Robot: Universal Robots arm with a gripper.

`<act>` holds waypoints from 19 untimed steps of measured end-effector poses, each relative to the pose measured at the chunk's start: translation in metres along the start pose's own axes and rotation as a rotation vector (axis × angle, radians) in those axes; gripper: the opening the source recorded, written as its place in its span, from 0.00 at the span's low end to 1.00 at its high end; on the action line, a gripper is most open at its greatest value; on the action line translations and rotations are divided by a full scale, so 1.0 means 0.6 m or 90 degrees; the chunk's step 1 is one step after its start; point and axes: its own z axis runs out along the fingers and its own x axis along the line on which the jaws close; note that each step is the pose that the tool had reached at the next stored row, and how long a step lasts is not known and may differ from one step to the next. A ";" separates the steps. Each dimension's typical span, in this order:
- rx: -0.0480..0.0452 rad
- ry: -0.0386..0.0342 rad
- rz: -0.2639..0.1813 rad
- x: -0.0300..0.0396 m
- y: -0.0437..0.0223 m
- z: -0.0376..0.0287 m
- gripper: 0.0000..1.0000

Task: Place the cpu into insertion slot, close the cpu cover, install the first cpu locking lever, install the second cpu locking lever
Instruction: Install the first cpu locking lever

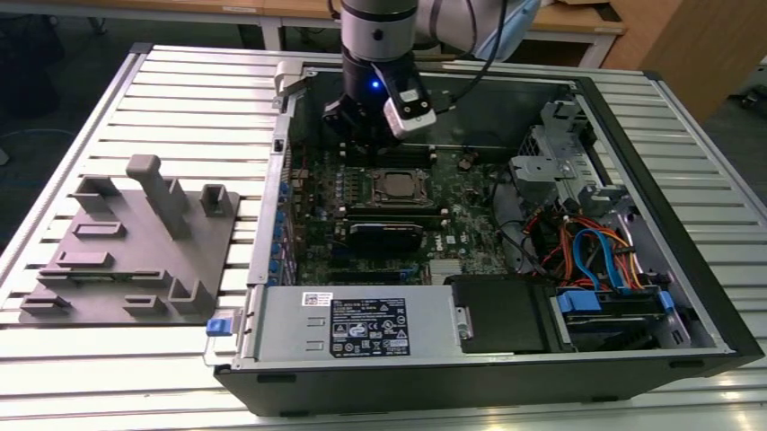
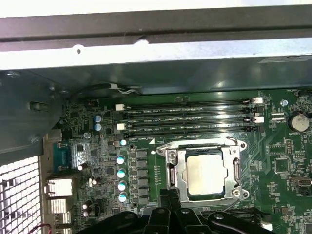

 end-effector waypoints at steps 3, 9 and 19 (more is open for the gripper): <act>0.0001 0.0000 0.000 0.001 0.000 0.000 0.10; 0.0001 0.0000 0.000 0.002 0.000 0.000 0.10; -0.0037 0.0003 0.000 0.018 -0.001 -0.001 0.10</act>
